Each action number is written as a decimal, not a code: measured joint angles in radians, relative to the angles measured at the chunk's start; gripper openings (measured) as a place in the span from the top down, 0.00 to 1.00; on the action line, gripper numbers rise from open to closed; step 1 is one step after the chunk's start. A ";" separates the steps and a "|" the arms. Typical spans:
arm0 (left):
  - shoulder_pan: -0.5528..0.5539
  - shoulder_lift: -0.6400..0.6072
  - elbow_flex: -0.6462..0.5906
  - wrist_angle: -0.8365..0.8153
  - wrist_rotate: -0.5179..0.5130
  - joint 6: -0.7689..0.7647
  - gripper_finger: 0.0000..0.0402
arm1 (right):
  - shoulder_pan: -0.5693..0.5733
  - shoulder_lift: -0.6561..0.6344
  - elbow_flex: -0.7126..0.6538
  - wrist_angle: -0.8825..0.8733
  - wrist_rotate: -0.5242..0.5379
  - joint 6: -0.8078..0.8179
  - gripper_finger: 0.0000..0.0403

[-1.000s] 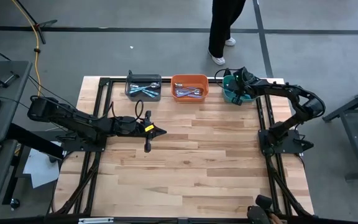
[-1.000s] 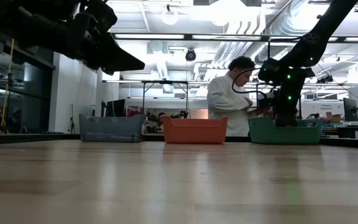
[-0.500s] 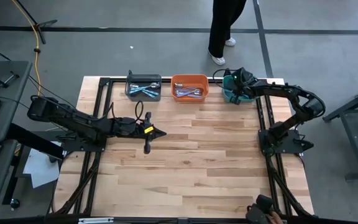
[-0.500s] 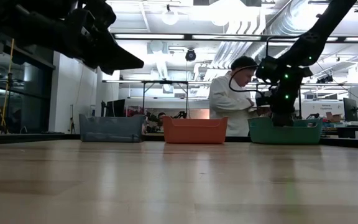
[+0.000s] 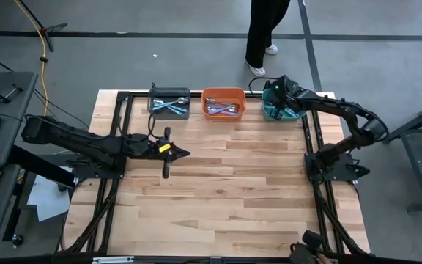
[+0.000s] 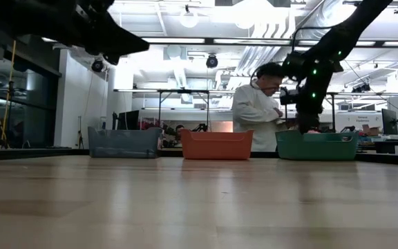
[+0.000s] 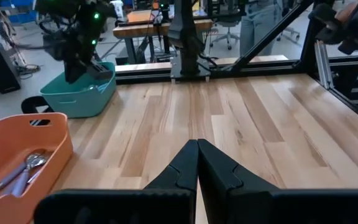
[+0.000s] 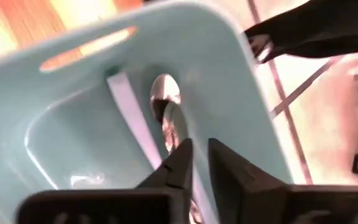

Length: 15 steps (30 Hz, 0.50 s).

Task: Sort silverware by color (type)
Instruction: Return to Home Position

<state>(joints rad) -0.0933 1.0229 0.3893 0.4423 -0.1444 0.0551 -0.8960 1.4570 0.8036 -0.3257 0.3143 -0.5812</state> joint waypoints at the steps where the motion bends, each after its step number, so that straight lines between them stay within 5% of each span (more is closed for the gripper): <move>1: 0.000 -0.022 0.000 -0.024 0.000 0.000 1.00 | 0.000 -0.018 0.000 0.000 -0.002 -0.001 0.96; 9: 0.001 -0.123 0.000 -0.137 -0.001 0.009 1.00 | 0.007 -0.199 0.000 0.056 -0.260 0.123 0.99; 15: 0.002 -0.159 -0.097 0.010 0.020 0.026 1.00 | 0.119 -0.213 0.000 0.207 -0.360 0.164 1.00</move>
<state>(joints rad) -0.0910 0.8642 0.2927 0.4528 -0.1248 0.0814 -0.7774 1.2440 0.8036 -0.1187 -0.0460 -0.4167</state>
